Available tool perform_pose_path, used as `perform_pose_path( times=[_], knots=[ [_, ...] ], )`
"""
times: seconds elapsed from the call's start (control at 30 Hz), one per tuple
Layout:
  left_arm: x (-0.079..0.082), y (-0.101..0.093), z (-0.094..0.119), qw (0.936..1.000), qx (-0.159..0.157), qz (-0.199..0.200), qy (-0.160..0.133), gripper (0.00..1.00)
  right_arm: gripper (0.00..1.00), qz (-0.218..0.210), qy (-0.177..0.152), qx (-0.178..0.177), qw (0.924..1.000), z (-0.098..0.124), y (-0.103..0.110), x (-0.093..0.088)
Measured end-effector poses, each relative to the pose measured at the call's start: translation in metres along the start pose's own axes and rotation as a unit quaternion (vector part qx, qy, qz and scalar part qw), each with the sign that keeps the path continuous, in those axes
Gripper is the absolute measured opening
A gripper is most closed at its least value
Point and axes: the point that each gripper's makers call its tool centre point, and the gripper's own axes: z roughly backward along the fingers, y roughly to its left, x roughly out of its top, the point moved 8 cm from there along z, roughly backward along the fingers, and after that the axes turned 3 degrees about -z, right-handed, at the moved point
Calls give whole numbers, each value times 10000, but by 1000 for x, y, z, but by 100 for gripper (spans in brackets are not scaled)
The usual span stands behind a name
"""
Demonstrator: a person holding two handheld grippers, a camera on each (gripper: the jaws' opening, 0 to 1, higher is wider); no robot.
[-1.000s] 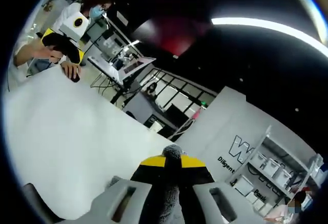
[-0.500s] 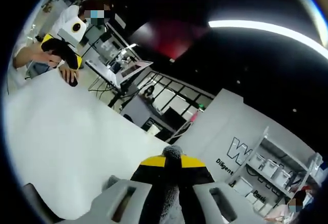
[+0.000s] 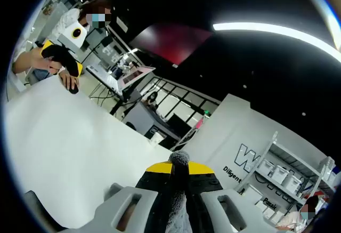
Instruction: Open the folded towel by lifting each exposed corner and separating the folded layers until the towel lies flat within the target outline without major curled edges
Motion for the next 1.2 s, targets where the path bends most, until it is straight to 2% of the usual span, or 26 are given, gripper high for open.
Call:
perform_pose_path(
  times=[0.53,1.2],
  knots=[
    [-1,0,-1,10000,1,11,8,52,0,-287,-352,4,9990,3,-6,9],
    [1,1,-1,10000,22,-10,11,52,0,-278,-667,70,9974,3,-9,29]
  ],
)
